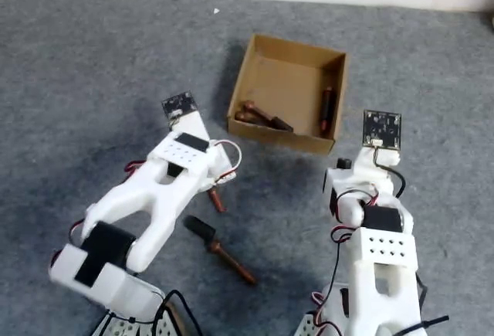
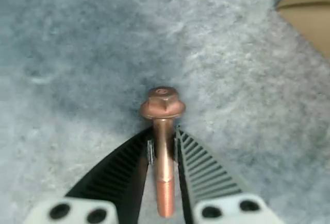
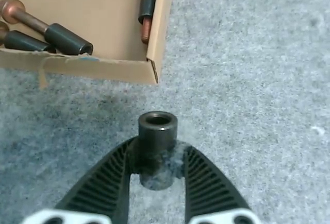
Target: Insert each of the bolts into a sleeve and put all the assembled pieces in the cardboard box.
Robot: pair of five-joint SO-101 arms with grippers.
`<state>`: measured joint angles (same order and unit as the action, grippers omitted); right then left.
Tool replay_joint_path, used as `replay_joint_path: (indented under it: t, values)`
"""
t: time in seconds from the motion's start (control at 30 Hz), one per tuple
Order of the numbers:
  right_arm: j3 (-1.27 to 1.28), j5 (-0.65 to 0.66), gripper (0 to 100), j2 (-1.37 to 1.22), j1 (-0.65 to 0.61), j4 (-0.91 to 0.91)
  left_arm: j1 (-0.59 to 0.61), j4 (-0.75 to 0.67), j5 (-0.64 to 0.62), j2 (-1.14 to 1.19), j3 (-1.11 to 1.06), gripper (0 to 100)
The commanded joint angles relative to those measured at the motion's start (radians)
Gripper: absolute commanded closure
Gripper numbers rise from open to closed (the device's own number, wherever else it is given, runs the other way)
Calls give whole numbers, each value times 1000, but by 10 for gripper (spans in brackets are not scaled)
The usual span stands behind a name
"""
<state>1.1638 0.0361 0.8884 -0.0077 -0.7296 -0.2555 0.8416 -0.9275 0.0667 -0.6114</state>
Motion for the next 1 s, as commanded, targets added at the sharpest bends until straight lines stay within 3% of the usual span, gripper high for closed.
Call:
replay_joint_path:
  t: [0.0, 0.4, 0.73, 0.97]
  values:
    - [-7, 8, 994, 21, 4, 25, 8, 8, 11, -157, -62, 995]
    - [-5, 8, 994, 27, -24, -1, 8, 12, 110, -302, -111, 995]
    - [-7, 66, 994, 28, -150, -59, -15, 5, 242, -608, -245, 995]
    - [-7, 71, 994, 30, -214, -59, -22, -160, 358, -848, -421, 995]
